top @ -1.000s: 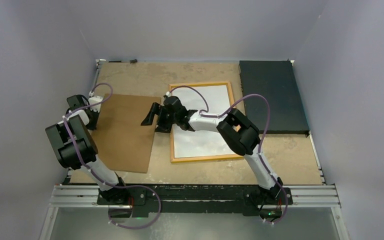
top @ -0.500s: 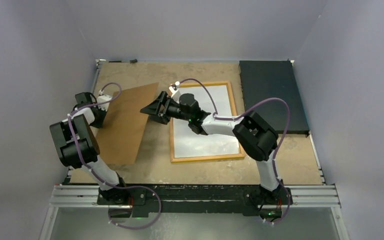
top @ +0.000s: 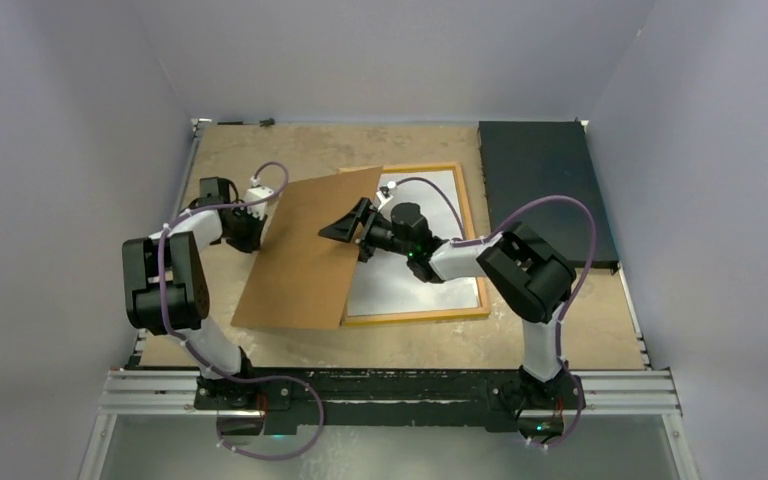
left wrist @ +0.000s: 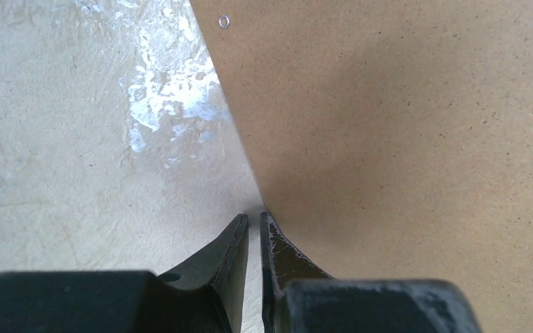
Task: Put the photo into the frame
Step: Pick up the photo frame item at the center of the board.
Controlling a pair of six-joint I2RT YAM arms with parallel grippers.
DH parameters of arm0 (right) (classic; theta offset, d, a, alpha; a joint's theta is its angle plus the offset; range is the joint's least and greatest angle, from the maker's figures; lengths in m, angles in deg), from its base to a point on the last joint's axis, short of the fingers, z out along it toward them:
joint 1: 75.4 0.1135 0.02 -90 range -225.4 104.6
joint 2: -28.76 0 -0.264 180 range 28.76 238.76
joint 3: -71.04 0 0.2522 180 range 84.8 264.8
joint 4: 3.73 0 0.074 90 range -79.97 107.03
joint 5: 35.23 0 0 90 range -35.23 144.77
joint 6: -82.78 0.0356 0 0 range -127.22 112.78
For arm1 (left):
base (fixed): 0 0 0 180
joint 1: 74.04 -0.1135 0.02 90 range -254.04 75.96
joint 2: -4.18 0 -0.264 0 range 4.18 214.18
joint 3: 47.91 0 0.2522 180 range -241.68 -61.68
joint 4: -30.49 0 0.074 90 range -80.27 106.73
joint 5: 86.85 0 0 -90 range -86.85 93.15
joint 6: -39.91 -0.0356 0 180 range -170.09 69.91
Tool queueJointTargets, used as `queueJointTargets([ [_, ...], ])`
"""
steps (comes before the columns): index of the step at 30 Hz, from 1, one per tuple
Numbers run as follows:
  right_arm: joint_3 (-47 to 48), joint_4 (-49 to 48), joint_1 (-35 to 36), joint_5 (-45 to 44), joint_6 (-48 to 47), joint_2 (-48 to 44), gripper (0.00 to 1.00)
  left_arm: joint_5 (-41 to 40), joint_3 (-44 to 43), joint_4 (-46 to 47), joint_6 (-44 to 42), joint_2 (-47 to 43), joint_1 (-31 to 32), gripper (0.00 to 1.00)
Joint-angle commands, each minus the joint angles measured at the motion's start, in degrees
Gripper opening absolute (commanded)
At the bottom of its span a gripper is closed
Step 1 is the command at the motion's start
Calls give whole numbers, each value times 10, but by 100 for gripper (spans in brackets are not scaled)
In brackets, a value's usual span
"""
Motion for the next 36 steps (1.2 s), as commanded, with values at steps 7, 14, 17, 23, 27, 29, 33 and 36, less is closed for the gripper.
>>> queueJointTargets([
  [7,-24,69,-27,-22,-69,-85,45,29,22,-79,27,0,10,13],
  [14,33,113,-36,-20,-66,-86,0,67,-94,-148,-18,-126,10,53],
  [17,90,113,-46,-6,-52,-66,0,131,-133,-169,-73,-215,10,74],
  [23,240,124,-81,2,-7,-19,0,222,-156,-243,-246,-357,11,87],
  [27,317,162,-102,8,19,-3,0,234,-178,-352,-389,-389,10,87],
  [29,331,167,-109,13,37,-3,0,238,-172,-378,-449,-413,11,86],
  [33,333,173,-115,6,49,-21,0,229,-119,-368,-538,-486,10,86],
  [36,319,153,-115,14,71,-34,0,214,-66,-297,-576,-535,11,86],
])
